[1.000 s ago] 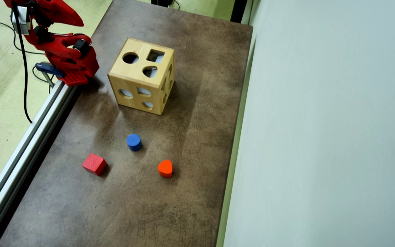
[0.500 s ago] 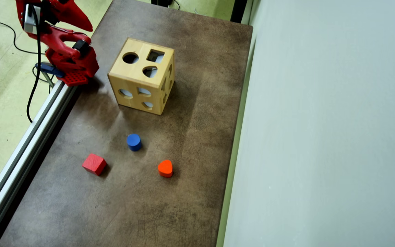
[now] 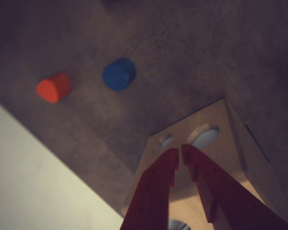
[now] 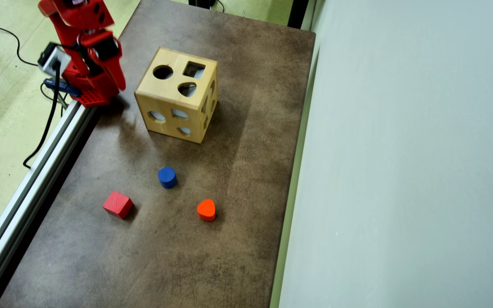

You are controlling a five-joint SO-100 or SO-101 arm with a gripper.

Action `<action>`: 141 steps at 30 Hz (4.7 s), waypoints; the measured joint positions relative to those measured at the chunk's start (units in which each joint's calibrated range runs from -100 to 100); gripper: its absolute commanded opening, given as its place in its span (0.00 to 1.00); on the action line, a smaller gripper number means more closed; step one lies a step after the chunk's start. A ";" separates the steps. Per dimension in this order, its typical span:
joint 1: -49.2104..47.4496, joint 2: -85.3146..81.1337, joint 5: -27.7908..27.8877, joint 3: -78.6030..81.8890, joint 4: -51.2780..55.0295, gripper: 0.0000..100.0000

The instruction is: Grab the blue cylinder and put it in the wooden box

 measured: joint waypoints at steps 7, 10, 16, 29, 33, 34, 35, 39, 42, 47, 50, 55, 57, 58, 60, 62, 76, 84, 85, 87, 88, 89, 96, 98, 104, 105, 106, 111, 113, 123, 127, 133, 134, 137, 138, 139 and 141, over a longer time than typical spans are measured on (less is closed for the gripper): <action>6.04 17.03 0.05 -8.49 -9.28 0.02; 5.89 22.12 0.63 -11.20 -10.33 0.02; 6.04 29.24 6.98 -11.83 -10.73 0.02; 5.17 38.81 11.77 -12.10 -11.38 0.20; 4.67 39.07 13.38 -12.10 -11.38 0.26; 4.46 39.07 13.58 -12.10 -11.38 0.27; 4.02 39.07 13.82 -12.10 -11.38 0.27; 1.51 39.07 14.75 -12.10 -11.70 0.27; 0.07 39.32 14.99 -12.64 -13.80 0.27; -0.43 44.83 15.04 -14.63 -20.18 0.27; -0.29 46.69 15.04 -15.35 -20.82 0.27; -0.29 48.14 15.14 -15.89 -20.98 0.27; -0.29 48.39 15.14 -15.98 -21.31 0.27; -0.29 48.39 15.14 -15.98 -21.39 0.27; -0.29 48.47 15.19 -15.98 -21.47 0.27; -0.29 48.47 15.73 -15.98 -21.47 0.27; -0.22 48.47 17.78 -15.98 -21.47 0.34; -0.22 53.98 17.78 -18.33 -21.47 0.35; -0.22 54.49 17.78 -19.05 -21.47 0.35; 0.14 54.75 17.78 -20.41 -21.47 0.35; 0.22 54.92 17.78 -21.04 -21.47 0.34; 0.29 55.17 17.78 -21.49 -21.47 0.34; 0.29 58.39 17.78 -23.30 -21.47 0.34; 0.29 58.64 17.78 -23.39 -21.47 0.34; 0.29 58.81 17.78 -23.57 -21.63 0.34; 0.29 59.41 17.78 -23.75 -21.63 0.34; 0.29 60.08 17.78 -24.20 -21.63 0.34; 0.29 62.63 17.78 -27.45 -21.63 0.34; 0.29 63.22 17.78 -27.90 -21.63 0.34; -1.37 63.39 17.78 -28.26 -21.63 0.34; -2.66 63.39 17.78 -28.26 -21.63 0.34; -2.73 63.39 17.78 -28.26 -21.63 0.34; -2.73 63.64 17.78 -28.26 -21.63 0.34; -2.73 65.59 17.78 -28.26 -21.63 0.34; -2.73 65.76 17.78 -28.26 -21.63 0.34; -2.73 65.76 17.78 -28.26 -21.63 0.34; -2.73 65.85 17.78 -28.26 -21.63 0.34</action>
